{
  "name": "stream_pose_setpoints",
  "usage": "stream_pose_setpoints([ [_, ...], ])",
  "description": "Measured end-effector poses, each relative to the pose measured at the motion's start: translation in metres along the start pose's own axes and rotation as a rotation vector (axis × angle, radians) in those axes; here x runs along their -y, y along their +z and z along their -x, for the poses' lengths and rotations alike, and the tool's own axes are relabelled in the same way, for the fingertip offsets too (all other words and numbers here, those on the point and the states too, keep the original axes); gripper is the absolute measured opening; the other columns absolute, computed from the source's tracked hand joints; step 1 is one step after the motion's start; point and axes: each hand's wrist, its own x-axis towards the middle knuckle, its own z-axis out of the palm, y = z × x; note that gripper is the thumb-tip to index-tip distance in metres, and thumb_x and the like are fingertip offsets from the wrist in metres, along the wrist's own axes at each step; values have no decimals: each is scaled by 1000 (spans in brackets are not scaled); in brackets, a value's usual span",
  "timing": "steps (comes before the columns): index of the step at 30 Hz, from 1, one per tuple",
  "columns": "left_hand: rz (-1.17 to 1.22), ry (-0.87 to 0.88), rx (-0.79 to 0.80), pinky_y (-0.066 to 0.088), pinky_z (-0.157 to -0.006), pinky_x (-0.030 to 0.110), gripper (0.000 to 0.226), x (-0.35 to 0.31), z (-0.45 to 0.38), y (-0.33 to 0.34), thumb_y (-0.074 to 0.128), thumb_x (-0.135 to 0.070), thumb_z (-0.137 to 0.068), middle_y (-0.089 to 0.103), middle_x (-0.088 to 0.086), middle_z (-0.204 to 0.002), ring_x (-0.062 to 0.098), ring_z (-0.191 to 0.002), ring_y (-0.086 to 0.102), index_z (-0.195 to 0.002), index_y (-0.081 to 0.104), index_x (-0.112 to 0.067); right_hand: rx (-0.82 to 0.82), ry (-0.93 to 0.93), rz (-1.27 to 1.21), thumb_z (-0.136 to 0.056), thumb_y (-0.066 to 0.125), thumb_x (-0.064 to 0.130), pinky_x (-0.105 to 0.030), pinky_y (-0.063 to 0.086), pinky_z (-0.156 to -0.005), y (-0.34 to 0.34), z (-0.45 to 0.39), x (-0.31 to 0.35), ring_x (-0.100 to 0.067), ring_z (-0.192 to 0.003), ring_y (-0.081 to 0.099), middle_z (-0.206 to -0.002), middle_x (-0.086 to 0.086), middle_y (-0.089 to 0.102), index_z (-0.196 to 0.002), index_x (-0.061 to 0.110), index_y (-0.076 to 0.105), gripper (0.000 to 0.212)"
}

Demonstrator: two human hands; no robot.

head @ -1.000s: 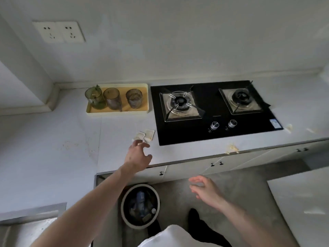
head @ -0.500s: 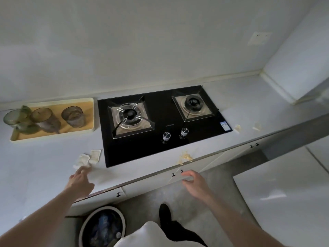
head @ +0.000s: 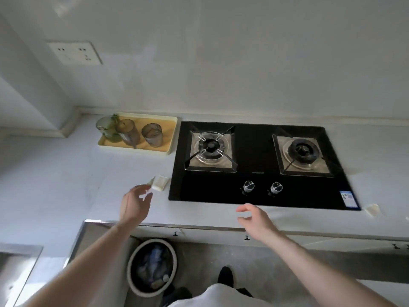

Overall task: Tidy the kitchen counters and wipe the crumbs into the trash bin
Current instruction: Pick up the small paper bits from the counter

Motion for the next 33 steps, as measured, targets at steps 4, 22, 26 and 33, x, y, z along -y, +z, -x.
stream_pose_setpoints([
  [4, 121, -172, -118, 56, -74, 32, 16, -7, 15, -18, 71, -29, -90, 80, 1, -89, 22, -80, 72, -98, 82, -21, 129, -124, 82, -91, 60, 20, -16, 41, -53, 31, -29, 51, 1, -55, 53, -100, 9, 61, -110, 29, 64, 22],
  [22, 322, -374, -151, 53, -64, 16, 8, 86, 84, -99, 74, -28, -87, 76, -14, -80, -2, -74, 71, -82, 76, -21, 114, -424, 697, -96, 63, 29, -34, 49, -81, 196, -145, 207, -31, -116, 61, -146, -5, 40, -146, 19, 39, 56],
  [26, 254, -400, -115, 55, -63, 19, 23, 118, 96, -102, 73, -45, -87, 74, -20, -79, -3, -72, 69, -82, 70, -22, 31, -449, 751, -98, 60, 32, -23, 34, -57, 216, -146, 198, -25, -99, 65, -131, -5, 46, -130, 18, 50, 36],
  [33, 196, -463, -38, 55, -66, 24, 17, 171, 110, -97, 73, -44, -84, 73, -15, -79, -2, -72, 68, -82, 66, -28, -11, -452, 611, -101, 56, 32, -25, 35, -63, 223, -125, 196, -17, -80, 51, -112, 1, 56, -110, 18, 58, 17],
])
